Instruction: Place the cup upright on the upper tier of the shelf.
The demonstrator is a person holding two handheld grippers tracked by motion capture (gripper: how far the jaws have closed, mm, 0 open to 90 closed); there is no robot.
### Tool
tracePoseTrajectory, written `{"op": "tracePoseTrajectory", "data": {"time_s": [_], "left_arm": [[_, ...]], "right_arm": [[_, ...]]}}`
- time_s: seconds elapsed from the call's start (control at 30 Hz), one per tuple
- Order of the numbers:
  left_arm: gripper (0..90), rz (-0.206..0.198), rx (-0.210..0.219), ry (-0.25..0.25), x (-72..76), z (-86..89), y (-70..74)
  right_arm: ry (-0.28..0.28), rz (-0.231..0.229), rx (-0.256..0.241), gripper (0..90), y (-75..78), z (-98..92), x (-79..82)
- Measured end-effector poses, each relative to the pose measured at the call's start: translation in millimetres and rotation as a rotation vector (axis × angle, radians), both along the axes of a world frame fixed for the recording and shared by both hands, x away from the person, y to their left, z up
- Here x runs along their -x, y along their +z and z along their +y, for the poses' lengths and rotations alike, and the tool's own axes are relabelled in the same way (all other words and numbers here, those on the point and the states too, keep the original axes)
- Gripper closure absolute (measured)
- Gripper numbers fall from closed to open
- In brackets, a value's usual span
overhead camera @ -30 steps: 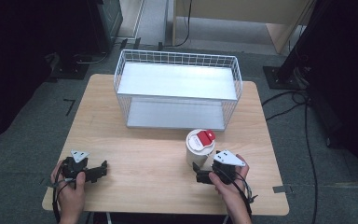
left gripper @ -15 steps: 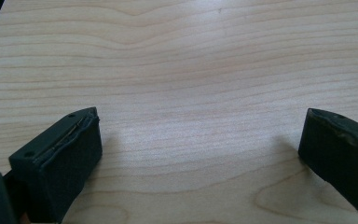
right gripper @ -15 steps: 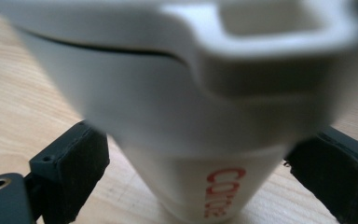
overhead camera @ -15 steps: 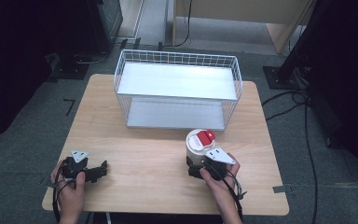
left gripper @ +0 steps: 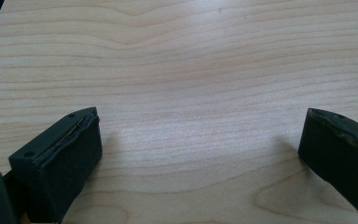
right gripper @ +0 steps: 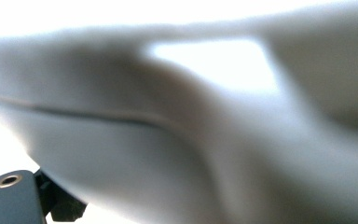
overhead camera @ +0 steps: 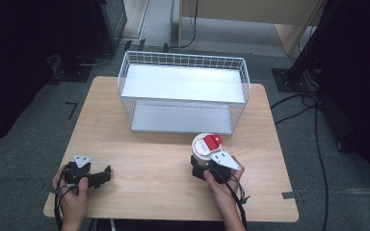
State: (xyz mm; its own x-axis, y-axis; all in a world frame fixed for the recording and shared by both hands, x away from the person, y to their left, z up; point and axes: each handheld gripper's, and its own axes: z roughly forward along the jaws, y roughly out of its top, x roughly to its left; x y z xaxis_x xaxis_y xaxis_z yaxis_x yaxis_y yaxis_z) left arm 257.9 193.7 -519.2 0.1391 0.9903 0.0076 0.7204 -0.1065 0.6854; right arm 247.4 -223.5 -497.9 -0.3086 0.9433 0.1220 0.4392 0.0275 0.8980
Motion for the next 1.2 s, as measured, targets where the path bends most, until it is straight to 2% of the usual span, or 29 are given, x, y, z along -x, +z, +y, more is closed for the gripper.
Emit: {"op": "tracePoseTrajectory", "data": {"time_s": [0.57,0.77,0.93,1.2], "left_arm": [[0.0,0.0,0.0,0.0,0.0,0.0,0.0],[0.0,0.0,0.0,0.0,0.0,0.0,0.0],[0.0,0.0,0.0,0.0,0.0,0.0,0.0],[0.0,0.001,0.0,-0.001,0.0,0.1,0.1]], "right_arm": [[-0.011,-0.034,-0.01,10.0,-0.8,1.4,1.0],[-0.005,-0.067,-0.025,10.5,-3.7,-0.8,1.8],[-0.017,-0.078,-0.036,10.7,-4.7,0.3,2.7],[0.013,-0.121,-0.053,10.9,1.2,4.5,6.4]]}}
